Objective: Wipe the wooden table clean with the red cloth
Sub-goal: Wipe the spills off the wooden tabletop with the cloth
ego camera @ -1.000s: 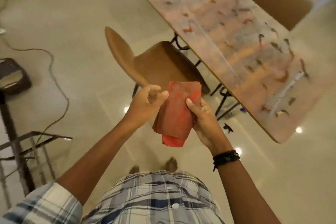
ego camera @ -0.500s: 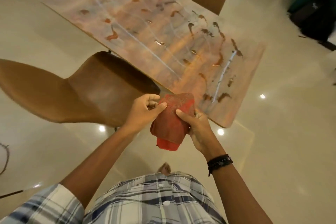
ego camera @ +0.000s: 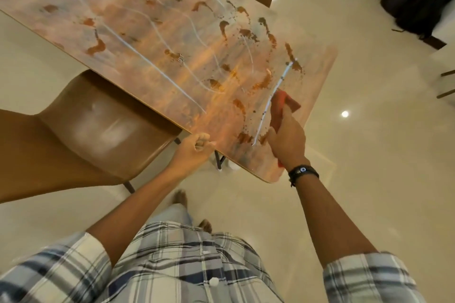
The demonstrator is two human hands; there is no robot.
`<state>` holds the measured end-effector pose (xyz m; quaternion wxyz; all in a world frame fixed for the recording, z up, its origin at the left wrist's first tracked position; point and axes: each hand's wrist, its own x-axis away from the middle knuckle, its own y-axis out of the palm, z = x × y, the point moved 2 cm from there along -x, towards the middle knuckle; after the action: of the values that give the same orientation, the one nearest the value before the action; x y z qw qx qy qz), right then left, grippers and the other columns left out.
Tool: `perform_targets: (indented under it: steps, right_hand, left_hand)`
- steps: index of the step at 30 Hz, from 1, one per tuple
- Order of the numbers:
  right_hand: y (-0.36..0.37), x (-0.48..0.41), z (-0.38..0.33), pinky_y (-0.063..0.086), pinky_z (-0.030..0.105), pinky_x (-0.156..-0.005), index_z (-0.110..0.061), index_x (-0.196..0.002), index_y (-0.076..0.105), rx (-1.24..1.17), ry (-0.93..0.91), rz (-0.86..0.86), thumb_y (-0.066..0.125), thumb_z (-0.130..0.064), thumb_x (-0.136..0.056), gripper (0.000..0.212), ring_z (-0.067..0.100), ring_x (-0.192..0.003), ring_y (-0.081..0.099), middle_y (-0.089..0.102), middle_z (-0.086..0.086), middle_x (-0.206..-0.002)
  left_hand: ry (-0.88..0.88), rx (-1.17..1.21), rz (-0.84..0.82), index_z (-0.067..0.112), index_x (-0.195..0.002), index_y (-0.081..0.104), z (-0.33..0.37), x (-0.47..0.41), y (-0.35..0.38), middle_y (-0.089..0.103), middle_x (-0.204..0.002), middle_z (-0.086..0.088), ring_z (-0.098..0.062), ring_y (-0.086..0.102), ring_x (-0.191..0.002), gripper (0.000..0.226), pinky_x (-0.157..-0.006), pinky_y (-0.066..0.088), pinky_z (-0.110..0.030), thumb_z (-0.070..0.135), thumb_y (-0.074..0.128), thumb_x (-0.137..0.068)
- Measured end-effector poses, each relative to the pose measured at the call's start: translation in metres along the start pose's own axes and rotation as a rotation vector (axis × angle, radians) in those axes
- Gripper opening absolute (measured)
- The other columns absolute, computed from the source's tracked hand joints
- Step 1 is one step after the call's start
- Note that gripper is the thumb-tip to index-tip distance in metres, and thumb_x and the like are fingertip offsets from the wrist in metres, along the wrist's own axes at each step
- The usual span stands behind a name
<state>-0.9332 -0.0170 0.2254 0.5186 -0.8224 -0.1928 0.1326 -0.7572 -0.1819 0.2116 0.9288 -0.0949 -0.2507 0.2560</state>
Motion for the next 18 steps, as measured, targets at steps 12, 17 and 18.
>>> perform_targets:
  steps: [12,17,18]
  right_hand:
    - [0.079,-0.022,0.013,0.033,0.055,-0.112,-0.033,-0.156,0.024,0.298,-0.022,-0.308,0.036,-0.055,-0.101,0.060,0.035,-0.141,0.031,0.024,0.009,-0.161]
    - [0.097,-0.033,0.016,0.030,0.060,-0.109,-0.035,-0.154,0.027,0.343,0.081,-0.330,0.030,-0.064,-0.098,0.063,0.038,-0.140,0.030,0.025,0.009,-0.161]
    - [0.100,-0.035,0.014,0.030,0.061,-0.109,-0.035,-0.153,0.029,0.348,0.106,-0.322,0.030,-0.065,-0.098,0.063,0.039,-0.139,0.031,0.027,0.009,-0.160]
  left_hand:
    - [0.101,-0.188,-0.072,0.004,-0.124,0.062,-0.006,-0.090,0.020,0.063,-0.122,-0.009,-0.025,0.060,-0.116,0.038,-0.099,0.049,-0.040,0.026,0.067,-0.093]
    - [0.116,-0.266,-0.143,0.010,-0.136,0.054,0.000,-0.109,0.037,0.057,-0.134,-0.009,-0.023,0.054,-0.125,0.045,-0.104,0.046,-0.041,0.027,0.063,-0.095]
    - [0.108,-0.279,-0.148,0.010,-0.137,0.053,0.002,-0.112,0.040,0.057,-0.134,-0.010,-0.024,0.053,-0.125,0.045,-0.105,0.045,-0.044,0.027,0.063,-0.096]
